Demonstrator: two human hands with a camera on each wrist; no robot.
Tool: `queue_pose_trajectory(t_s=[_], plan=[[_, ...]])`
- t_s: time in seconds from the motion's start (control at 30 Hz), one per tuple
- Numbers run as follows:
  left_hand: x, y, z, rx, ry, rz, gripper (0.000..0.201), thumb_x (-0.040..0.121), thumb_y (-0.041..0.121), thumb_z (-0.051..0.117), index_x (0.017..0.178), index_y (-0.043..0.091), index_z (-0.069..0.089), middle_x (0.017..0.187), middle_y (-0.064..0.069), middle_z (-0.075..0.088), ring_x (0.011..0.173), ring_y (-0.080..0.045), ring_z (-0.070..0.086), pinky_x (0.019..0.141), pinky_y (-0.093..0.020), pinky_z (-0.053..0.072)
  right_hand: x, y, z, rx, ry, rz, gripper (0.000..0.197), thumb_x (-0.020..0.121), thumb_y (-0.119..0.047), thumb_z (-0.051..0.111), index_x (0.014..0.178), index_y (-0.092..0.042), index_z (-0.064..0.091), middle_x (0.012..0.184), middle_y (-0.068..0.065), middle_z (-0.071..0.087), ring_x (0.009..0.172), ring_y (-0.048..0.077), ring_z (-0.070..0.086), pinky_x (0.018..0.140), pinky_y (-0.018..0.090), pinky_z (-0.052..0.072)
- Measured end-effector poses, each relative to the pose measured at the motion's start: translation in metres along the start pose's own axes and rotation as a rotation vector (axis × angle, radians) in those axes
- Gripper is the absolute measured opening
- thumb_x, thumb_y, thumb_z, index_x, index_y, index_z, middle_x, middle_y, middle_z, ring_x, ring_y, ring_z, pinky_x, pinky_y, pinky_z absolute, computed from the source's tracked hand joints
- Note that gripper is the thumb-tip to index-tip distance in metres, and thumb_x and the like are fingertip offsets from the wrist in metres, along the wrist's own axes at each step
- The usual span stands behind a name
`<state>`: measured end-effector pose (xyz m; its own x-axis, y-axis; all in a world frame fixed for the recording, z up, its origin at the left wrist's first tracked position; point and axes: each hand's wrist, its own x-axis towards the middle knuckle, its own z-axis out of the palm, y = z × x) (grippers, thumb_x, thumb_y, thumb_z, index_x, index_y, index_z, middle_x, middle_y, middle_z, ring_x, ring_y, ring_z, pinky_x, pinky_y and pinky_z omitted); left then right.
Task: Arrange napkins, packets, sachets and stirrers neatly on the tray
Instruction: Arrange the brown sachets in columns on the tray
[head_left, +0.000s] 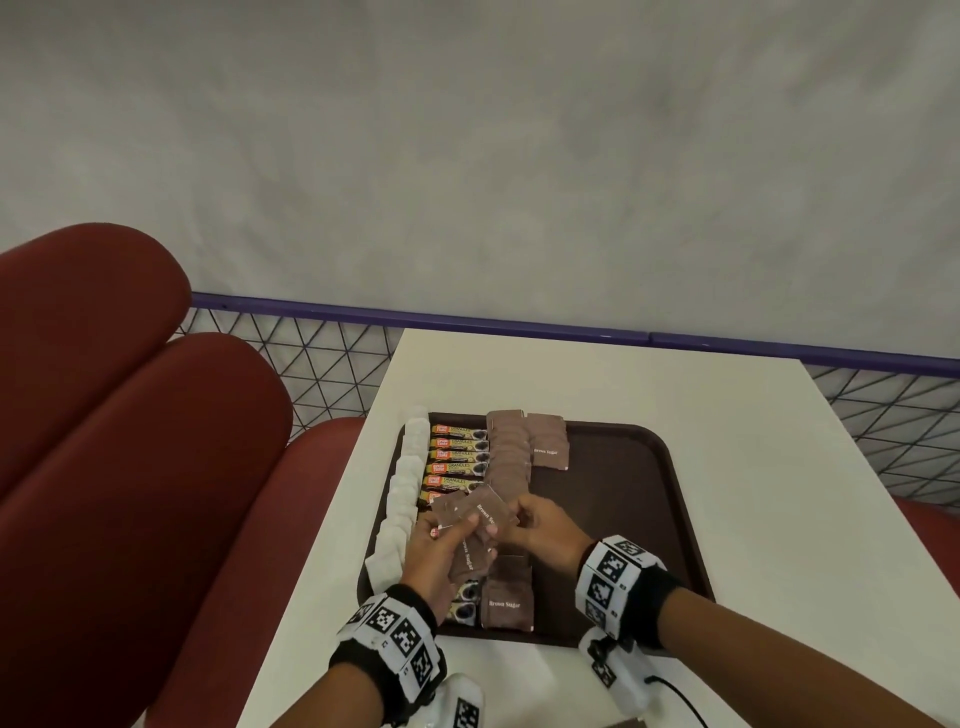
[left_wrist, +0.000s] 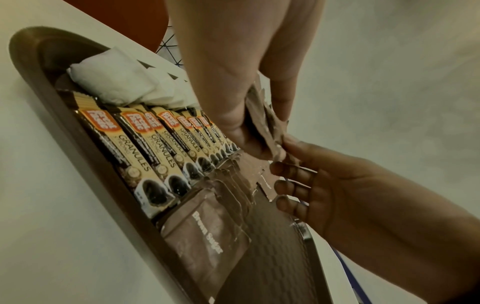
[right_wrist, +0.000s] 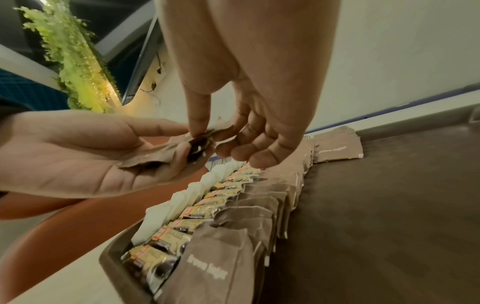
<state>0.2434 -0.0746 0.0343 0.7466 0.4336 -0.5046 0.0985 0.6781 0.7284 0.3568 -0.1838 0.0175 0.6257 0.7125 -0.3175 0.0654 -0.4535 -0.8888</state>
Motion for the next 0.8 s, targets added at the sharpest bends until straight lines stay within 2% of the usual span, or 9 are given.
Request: queue_pose_trajectory(t_s=[0.07,0.17,0.23,0.33,0.4,0.47,0.53,0.67,0.8], plan=[[0.001,0.001,-0.001,-0.012,0.007,-0.028,0.028,0.089,-0.001,0.054,0.115,0.006,0.052,0.101,-0.023,0.067,0.079,-0.030,0.067,0.058,-0.035,0.059,0.001,-0.001,-0.005,0.049,0.034,-0.001,0.023,0.077,-0.021,0.073,0.072,-0.021,0.050,0.082,0.001,0.059,0.082,0.017,0.056,0.080,0.036,0.049],[0.002,0.002,-0.004,-0.044,-0.003,-0.073,0.035,0.088,-0.007,0.046,0.121,0.004,0.050,0.107,-0.025,0.064,0.083,-0.033,0.065,0.059,-0.036,0.059,0.002,-0.005,-0.019,0.108,0.109,0.015,0.023,0.082,-0.009,0.067,0.074,-0.016,0.047,0.080,0.004,0.057,0.072,0.013,0.054,0.061,0.017,0.047],[0.003,0.004,-0.006,-0.070,-0.017,-0.087,0.037,0.087,-0.009,0.041,0.121,0.003,0.049,0.105,-0.025,0.063,0.083,-0.034,0.064,0.060,-0.037,0.059,0.005,-0.004,-0.032,0.105,0.210,0.022,0.021,0.084,-0.007,0.065,0.075,-0.015,0.048,0.077,0.001,0.055,0.068,0.012,0.052,0.056,0.015,0.043],[0.004,0.007,-0.008,-0.095,-0.015,-0.083,0.036,0.088,-0.011,0.038,0.121,0.002,0.047,0.107,-0.027,0.061,0.083,-0.037,0.063,0.061,-0.037,0.060,0.016,0.005,-0.056,0.013,0.412,0.060,0.014,0.083,-0.008,0.065,0.079,-0.013,0.053,0.080,0.002,0.056,0.076,0.016,0.051,0.064,0.021,0.040],[0.006,0.009,-0.010,-0.112,0.007,-0.092,0.039,0.088,-0.012,0.038,0.124,0.003,0.044,0.116,-0.031,0.058,0.085,-0.040,0.062,0.061,-0.039,0.060,0.025,0.012,-0.071,-0.056,0.492,0.121,0.010,0.083,-0.009,0.066,0.086,-0.010,0.057,0.085,0.005,0.057,0.082,0.018,0.052,0.073,0.023,0.037],[0.009,0.009,-0.013,-0.112,0.019,-0.100,0.043,0.089,-0.011,0.041,0.129,0.005,0.040,0.123,-0.034,0.054,0.086,-0.041,0.062,0.063,-0.042,0.059,0.034,0.017,-0.081,-0.083,0.507,0.184,0.014,0.082,-0.009,0.067,0.094,-0.005,0.063,0.088,0.006,0.059,0.086,0.021,0.055,0.077,0.023,0.037],[0.011,0.010,-0.016,-0.096,0.025,-0.087,0.044,0.090,-0.009,0.043,0.131,0.005,0.038,0.120,-0.031,0.056,0.087,-0.039,0.062,0.064,-0.042,0.058,0.045,0.023,-0.085,-0.104,0.490,0.236,0.021,0.080,-0.009,0.068,0.100,-0.002,0.065,0.088,0.006,0.060,0.087,0.021,0.056,0.078,0.024,0.038],[0.014,0.012,-0.021,-0.083,0.013,-0.076,0.042,0.091,-0.005,0.048,0.131,0.006,0.040,0.119,-0.024,0.058,0.096,-0.035,0.062,0.062,-0.042,0.060,0.065,0.028,-0.082,-0.162,0.492,0.286,0.019,0.079,-0.005,0.066,0.098,-0.002,0.066,0.094,0.016,0.066,0.092,0.028,0.061,0.080,0.029,0.044],[0.015,0.014,-0.026,0.008,-0.005,-0.074,0.038,0.092,0.006,0.052,0.130,0.012,0.046,0.117,-0.018,0.061,0.097,-0.031,0.064,0.064,-0.040,0.060,0.079,0.032,-0.076,-0.243,0.474,0.361,0.016,0.082,-0.003,0.060,0.097,-0.004,0.065,0.106,0.017,0.066,0.100,0.031,0.060,0.073,0.024,0.040]])
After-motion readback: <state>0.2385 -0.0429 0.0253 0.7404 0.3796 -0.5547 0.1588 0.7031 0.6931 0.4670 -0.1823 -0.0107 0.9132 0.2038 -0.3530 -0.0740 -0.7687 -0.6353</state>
